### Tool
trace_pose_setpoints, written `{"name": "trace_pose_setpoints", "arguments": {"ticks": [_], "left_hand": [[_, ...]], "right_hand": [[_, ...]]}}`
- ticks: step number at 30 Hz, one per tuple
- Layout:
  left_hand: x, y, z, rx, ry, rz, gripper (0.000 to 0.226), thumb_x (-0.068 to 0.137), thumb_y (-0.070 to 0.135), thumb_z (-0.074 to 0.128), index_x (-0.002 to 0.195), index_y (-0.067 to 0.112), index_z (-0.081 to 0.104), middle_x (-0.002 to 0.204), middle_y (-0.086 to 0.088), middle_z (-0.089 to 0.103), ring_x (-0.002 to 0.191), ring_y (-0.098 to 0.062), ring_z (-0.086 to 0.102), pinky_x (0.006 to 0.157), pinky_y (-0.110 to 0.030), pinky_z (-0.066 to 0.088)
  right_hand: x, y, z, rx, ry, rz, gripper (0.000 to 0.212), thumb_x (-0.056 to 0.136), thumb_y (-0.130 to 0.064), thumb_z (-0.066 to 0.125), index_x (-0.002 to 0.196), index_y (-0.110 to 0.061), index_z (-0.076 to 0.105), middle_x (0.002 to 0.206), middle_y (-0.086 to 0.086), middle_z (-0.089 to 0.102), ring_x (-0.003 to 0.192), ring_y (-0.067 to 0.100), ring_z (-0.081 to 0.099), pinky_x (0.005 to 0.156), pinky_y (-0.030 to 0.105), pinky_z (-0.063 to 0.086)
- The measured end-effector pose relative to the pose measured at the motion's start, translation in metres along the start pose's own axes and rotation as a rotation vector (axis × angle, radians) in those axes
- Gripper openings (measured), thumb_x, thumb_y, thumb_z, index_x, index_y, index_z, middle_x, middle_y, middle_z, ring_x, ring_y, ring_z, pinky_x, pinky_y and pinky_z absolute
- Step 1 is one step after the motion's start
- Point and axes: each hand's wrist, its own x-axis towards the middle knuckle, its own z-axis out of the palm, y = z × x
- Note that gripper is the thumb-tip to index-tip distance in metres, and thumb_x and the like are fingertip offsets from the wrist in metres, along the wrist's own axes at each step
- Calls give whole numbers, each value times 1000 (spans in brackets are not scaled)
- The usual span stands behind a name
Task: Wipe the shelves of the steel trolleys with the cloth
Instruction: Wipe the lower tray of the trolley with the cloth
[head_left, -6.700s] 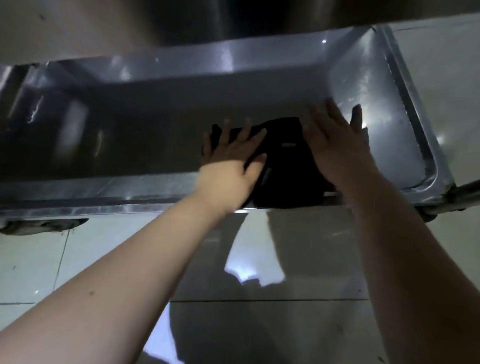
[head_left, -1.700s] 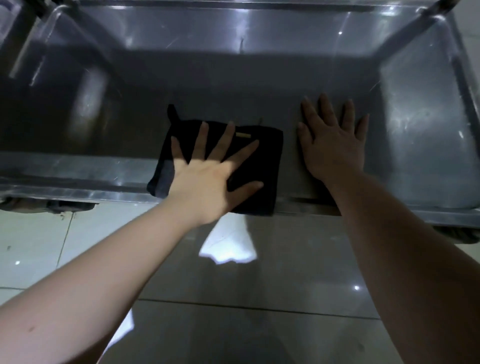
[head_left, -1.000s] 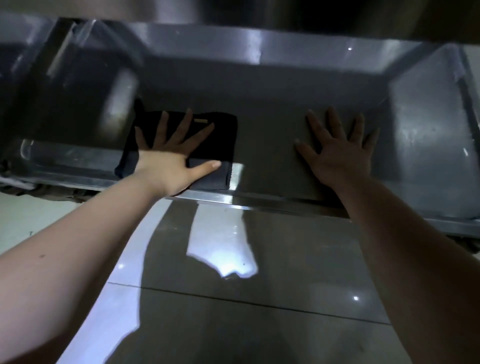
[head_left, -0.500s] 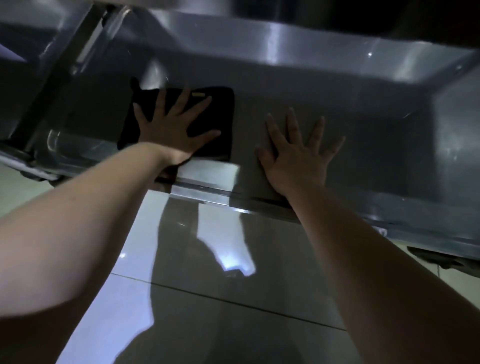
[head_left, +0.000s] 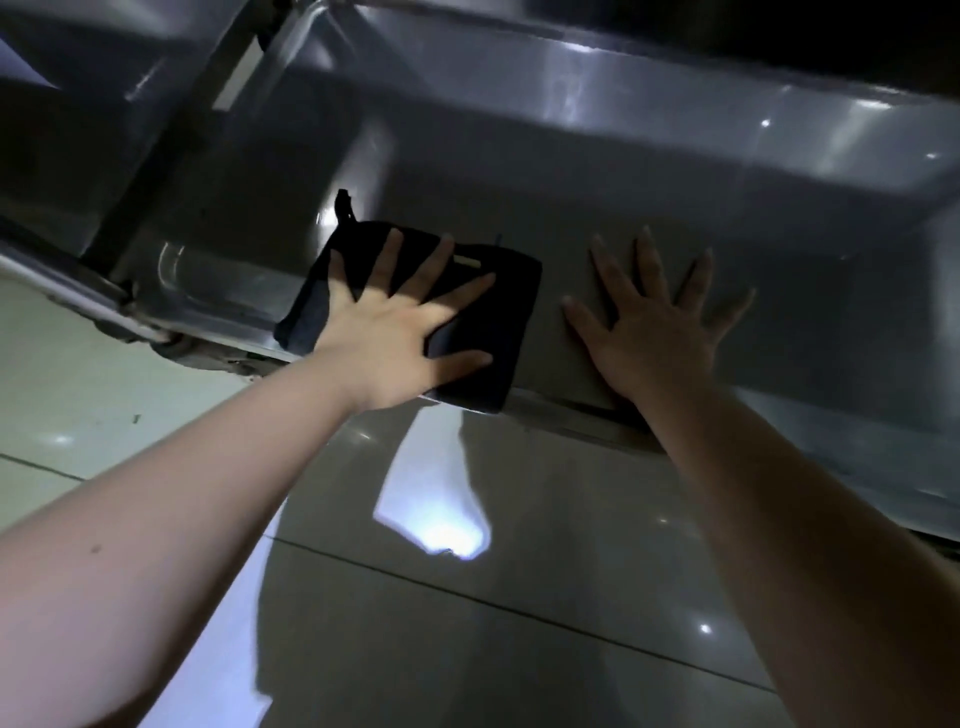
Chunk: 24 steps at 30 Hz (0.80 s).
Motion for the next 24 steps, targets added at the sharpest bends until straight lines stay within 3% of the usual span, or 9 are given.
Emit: {"name": "trace_pose_setpoints", "arguments": {"ticks": [3, 7, 12, 20, 24], "left_hand": [[4, 8, -2, 33, 28, -15, 76, 70, 91, 10, 139, 67, -10, 162, 14, -14, 148, -32, -17, 108, -71, -10], [0, 8, 5, -2, 91, -24, 80, 67, 91, 11, 142, 66, -5, 162, 17, -10, 149, -28, -15, 107, -70, -14], [27, -10, 3, -6, 107, -127, 87, 63, 95, 12, 143, 64, -4, 162, 18, -11, 149, -26, -14, 105, -73, -12], [129, -46, -32, 13, 67, -233, 85, 72, 94, 13, 147, 58, -2, 163, 12, -9, 148, -32, -18, 103, -78, -9], [111, -34, -31, 40, 44, -176, 79, 77, 90, 10, 147, 57, -5, 164, 9, -10, 147, -37, -17, 102, -79, -8]], "right_hand": [[16, -25, -3, 60, -36, -27, 61, 90, -73, 11, 146, -57, -5, 162, -14, -11, 143, 47, -21, 100, 73, -22], [20, -55, -1, 100, 23, -57, 54, 97, -59, 14, 148, -55, -2, 162, -18, -5, 145, 44, -15, 105, 75, -12], [12, -55, 6, 28, 41, -191, 58, 90, -69, 10, 146, -58, -4, 161, -21, -6, 146, 43, -12, 103, 77, -9], [14, -58, 6, -33, 25, -156, 67, 81, -80, 9, 143, -62, -7, 161, -22, -7, 147, 40, -12, 104, 77, -8], [15, -60, 4, -25, -8, -121, 61, 84, -76, 8, 142, -64, -7, 160, -25, -9, 148, 36, -13, 104, 76, -8]]}}
